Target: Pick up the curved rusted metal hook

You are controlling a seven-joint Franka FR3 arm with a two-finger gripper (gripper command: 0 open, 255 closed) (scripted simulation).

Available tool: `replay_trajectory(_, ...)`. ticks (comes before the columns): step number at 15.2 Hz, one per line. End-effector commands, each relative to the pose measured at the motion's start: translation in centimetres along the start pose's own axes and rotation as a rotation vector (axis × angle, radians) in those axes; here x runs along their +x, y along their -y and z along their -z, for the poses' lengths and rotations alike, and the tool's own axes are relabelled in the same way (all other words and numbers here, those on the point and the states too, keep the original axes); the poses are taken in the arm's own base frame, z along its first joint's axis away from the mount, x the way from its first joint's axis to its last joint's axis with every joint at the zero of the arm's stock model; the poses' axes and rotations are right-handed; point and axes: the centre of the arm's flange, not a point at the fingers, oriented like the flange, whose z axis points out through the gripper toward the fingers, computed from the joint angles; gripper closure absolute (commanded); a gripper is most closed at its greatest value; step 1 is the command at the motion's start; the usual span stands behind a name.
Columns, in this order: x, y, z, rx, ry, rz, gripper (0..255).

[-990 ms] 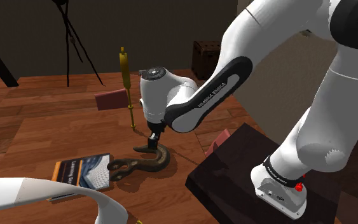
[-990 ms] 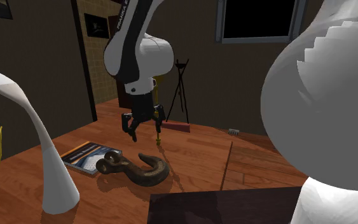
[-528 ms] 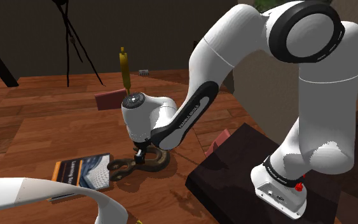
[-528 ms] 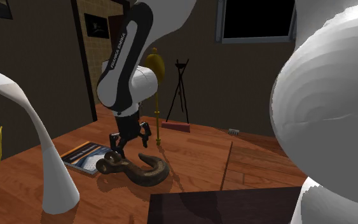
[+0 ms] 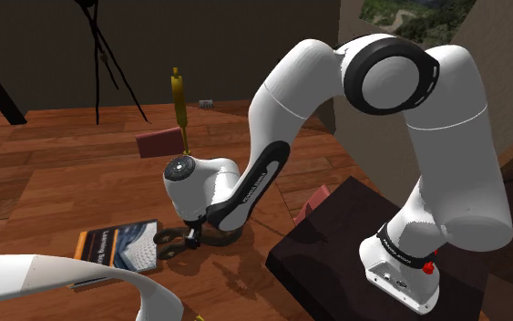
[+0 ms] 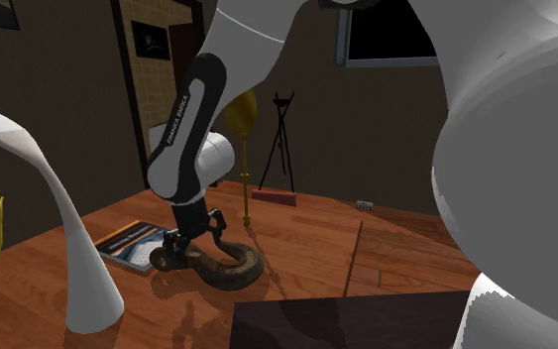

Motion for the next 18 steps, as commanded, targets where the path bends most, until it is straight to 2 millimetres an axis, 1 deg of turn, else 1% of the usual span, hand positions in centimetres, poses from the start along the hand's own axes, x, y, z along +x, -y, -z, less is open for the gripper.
replay_trajectory(1, 0.0, 0.1, -1.1, 0.0, 0.0, 0.001, 0)
replay_trajectory(3, 0.1, 0.2, -2.4, 0.0, 0.0, 0.001, 0)
replay_trajectory(5, 0.1, 0.2, -2.4, 0.0, 0.0, 0.001, 0)
replay_trajectory(6, 0.1, 0.2, -2.5, 0.0, 0.0, 0.0, 255)
replay_trajectory(15, 0.1, 0.2, -2.4, 0.0, 0.0, 0.001, 255)
replay_trajectory(18, 0.0, 0.0, -0.8, 0.0, 0.0, 0.001, 255)
